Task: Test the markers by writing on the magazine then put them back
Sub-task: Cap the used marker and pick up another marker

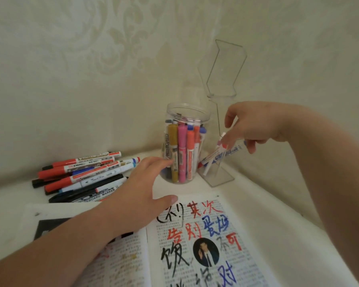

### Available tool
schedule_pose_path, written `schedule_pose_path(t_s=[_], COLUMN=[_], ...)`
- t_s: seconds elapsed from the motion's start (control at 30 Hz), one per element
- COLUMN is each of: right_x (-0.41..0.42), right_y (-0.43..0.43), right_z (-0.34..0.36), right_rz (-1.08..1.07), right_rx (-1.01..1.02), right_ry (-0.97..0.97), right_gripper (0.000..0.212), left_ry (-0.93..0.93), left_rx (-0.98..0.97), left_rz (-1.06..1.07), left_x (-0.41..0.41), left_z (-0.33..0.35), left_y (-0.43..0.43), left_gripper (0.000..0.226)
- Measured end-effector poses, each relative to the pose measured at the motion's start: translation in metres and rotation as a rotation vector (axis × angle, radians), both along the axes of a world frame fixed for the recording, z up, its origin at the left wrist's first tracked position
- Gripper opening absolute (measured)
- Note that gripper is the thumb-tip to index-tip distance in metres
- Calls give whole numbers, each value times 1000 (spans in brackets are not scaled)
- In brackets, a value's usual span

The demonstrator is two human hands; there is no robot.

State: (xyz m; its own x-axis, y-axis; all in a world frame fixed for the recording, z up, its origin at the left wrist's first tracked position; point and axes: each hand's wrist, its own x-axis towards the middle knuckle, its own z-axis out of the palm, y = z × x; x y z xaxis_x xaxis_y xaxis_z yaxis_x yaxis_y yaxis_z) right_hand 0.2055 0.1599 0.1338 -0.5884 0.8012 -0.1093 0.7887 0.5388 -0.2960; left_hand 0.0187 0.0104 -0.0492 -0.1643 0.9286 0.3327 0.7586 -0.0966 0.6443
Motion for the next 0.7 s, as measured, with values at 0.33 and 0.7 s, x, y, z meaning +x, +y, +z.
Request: schedule_pose_path(t_s=[0.33,0.7], right_x=[-11,30], right_y=[1,-25], right_z=[-20,-14], right_rz=[-123,-18], right_rx=[-23,570], right_ry=[121,1105], right_gripper=[11,8], left_ry=[5,-84], left_rx=[19,136], left_rz=[6,-27], left_x=[1,10], left_z=[5,14], left_y=[-2,-8], left_gripper=[70,40])
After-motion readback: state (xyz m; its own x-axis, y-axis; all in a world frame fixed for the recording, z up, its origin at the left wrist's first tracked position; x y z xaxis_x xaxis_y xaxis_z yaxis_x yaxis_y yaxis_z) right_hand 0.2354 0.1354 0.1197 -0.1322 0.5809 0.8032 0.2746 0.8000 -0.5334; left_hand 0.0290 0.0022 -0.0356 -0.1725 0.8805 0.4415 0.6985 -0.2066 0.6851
